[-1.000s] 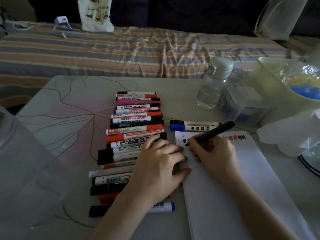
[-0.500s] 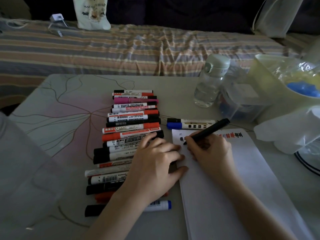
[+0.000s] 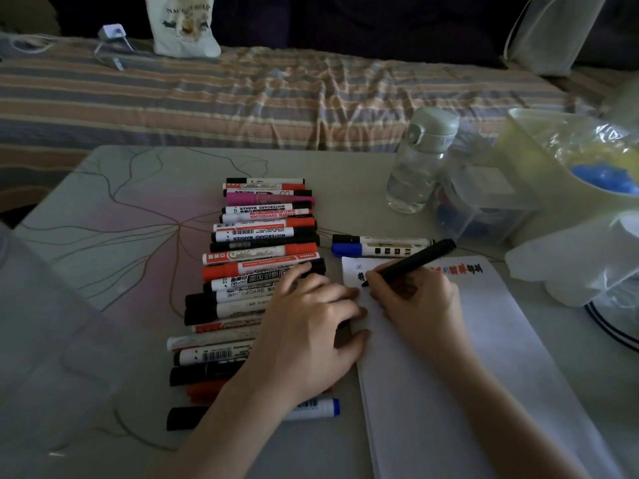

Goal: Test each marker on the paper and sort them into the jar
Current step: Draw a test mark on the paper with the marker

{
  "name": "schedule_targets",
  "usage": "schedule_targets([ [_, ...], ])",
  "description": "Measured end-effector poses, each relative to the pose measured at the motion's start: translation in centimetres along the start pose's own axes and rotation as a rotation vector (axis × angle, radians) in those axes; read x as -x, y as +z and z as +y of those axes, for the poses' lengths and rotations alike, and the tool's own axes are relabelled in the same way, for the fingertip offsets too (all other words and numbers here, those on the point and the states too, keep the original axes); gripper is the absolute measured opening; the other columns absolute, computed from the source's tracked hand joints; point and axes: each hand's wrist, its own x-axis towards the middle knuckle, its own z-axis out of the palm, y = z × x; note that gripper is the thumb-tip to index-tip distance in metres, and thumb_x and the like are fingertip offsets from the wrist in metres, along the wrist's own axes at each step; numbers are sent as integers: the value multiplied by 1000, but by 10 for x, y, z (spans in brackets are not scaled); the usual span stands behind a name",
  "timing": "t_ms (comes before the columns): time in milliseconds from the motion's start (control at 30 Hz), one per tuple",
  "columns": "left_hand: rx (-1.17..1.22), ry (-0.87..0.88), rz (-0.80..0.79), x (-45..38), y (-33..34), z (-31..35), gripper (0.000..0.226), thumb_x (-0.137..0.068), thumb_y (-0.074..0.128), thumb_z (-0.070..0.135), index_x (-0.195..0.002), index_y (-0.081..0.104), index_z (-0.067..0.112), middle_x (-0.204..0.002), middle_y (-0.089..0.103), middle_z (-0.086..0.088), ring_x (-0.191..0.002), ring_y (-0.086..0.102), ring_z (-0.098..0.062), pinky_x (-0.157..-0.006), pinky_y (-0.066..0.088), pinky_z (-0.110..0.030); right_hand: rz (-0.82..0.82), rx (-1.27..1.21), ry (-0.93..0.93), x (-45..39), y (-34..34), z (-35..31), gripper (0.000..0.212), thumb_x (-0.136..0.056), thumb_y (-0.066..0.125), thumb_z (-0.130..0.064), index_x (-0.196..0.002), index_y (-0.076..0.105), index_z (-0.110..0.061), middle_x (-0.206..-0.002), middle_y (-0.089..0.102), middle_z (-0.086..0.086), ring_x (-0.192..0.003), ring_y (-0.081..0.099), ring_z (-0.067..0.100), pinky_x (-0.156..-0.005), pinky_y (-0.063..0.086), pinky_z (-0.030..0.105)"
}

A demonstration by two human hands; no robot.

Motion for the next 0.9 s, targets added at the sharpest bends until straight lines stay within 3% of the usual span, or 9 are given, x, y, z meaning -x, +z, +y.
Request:
schedule_targets([
  [167, 6, -24, -24, 3, -3, 4, 40, -71, 48, 33, -99, 76, 30, -116, 67, 18, -109, 56, -6, -115, 22, -36, -3, 27, 4, 0, -2, -3, 7, -82, 75, -30, -80, 70, -34, -69, 69, -17, -70, 65, -8, -61, 50, 8],
  [300, -1, -21, -28, 2, -3, 0, 44, -72, 43, 24, -102, 74, 32, -116, 67, 18, -109, 56, -5, -115, 21, -36, 20, -6, 23, 1, -2, -4, 7, -83, 74, -31, -83, 73, -24, -67, 71, -12, -61, 66, -3, -57, 48, 7],
  [433, 6, 2, -22, 1, -3, -1, 47, -76, 36, 23, -102, 74, 32, -115, 67, 18, -108, 57, -6, -114, 23, -36, 8, -2, 38, 1, -2, -6, 5, -83, 74, -31, -82, 71, -27, -68, 71, -12, -62, 65, -4, -59, 49, 7],
  [533, 12, 19, -12, 1, -3, -3, 43, -79, 42, 18, -105, 72, 31, -114, 67, 18, -109, 57, -6, -114, 22, -35, 17, 21, 60, 1, -2, -6, 5, -80, 75, -32, -79, 70, -30, -70, 71, -12, -68, 66, -5, -65, 53, 13],
  [667, 32, 46, 62, 0, -1, -6, 35, -83, 61, 12, -114, 66, 29, -109, 69, 15, -106, 59, -5, -113, 27, -36, 43, -201, 142, 0, -7, -9, 16, -84, 73, -30, -76, 72, -16, -65, 72, -3, -54, 64, 5, -56, 54, 22],
  [833, 347, -4, 255, -6, -11, -5, 28, -94, 55, 32, -121, 59, 27, -119, 63, 15, -114, 55, -3, -97, 46, -36, 49, -485, 126, -3, -14, -14, 5, -87, 70, -13, -86, 74, -10, -57, 60, -6, -53, 50, 5, -49, 40, 17],
  [900, 553, -49, 336, -7, -19, -3, 23, -95, 59, 25, -117, 61, 21, -121, 64, 11, -114, 59, -6, -95, 50, -33, 17, -607, 112, -4, -17, -15, 8, -88, 67, -9, -92, 73, -6, -62, 57, 0, -56, 47, 11, -47, 39, 21],
])
